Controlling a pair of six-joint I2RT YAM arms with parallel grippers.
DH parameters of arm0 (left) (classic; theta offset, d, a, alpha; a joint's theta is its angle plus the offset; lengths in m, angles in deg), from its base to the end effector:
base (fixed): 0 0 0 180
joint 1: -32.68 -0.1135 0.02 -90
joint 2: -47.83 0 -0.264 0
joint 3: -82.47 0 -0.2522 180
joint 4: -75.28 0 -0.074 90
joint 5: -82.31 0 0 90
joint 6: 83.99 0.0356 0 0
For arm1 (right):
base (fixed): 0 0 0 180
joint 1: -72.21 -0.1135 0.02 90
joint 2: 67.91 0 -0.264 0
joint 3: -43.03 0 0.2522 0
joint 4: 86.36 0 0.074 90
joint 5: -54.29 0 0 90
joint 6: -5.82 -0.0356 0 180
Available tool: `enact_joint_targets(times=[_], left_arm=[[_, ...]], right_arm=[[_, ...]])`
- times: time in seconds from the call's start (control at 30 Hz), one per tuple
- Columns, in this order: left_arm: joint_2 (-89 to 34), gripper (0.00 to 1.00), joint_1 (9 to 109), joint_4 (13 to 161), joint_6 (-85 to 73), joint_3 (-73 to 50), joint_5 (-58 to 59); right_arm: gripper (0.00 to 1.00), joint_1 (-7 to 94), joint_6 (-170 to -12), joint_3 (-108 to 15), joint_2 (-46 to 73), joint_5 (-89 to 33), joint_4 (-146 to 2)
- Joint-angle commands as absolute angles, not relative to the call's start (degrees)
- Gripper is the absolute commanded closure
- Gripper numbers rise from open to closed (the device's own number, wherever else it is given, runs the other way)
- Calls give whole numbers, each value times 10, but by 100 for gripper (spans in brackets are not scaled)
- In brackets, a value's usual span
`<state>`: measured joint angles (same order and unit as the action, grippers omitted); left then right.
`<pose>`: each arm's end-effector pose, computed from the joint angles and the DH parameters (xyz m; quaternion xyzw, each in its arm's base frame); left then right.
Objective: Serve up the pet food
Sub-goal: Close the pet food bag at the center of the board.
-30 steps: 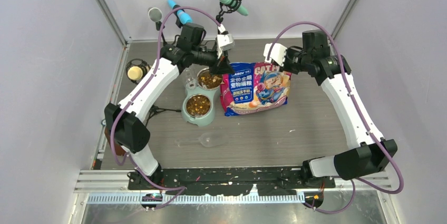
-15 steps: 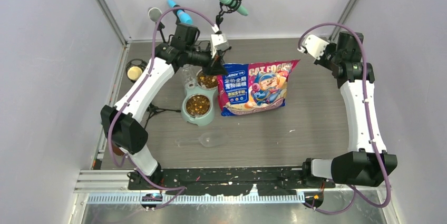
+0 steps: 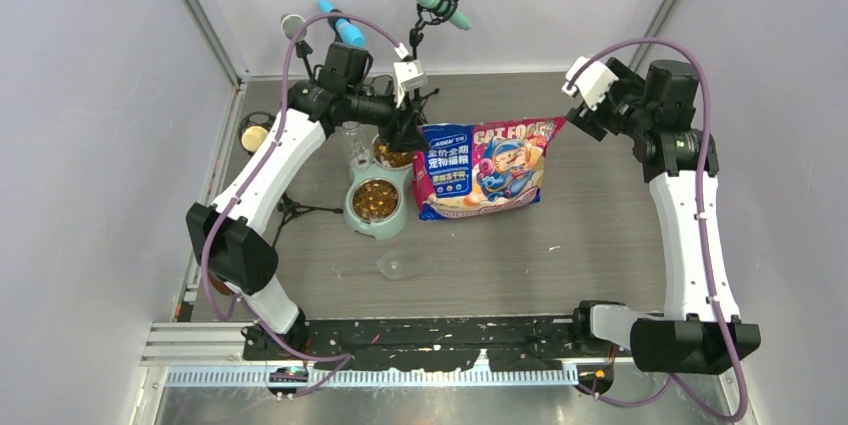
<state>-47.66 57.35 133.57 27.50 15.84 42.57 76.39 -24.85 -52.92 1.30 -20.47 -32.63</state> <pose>0.3148 -0.1747 0.3910 0.4860 0.6863 -0.3959 0.3688 0.2481 -0.0087 0.4246 -0.4526 0.7170 -0.1765 0.4999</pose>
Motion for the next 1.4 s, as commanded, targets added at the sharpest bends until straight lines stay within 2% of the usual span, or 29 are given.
enact_joint_targets(times=[0.0,0.17,0.37,0.5,0.7,0.87,0.93,1.37], left_arm=[[-450,44,577,1338,285,169,450],[-455,41,588,1340,302,171,416],[-454,40,593,1337,304,173,396],[-457,41,595,1330,297,176,383],[-462,51,595,1331,293,182,385],[-465,52,595,1319,280,180,400],[-465,52,596,1308,270,176,407],[-479,71,600,1302,266,178,410]], right_arm=[[23,726,-285,-559,-19,-33,-334],[19,629,-298,-570,4,31,-332],[18,542,-332,-581,52,58,-370],[23,502,-361,-594,90,63,-399],[30,465,-357,-630,147,65,-391],[55,447,-338,-685,198,44,-330],[58,444,-329,-698,211,31,-315],[59,433,-269,-747,251,12,-227]])
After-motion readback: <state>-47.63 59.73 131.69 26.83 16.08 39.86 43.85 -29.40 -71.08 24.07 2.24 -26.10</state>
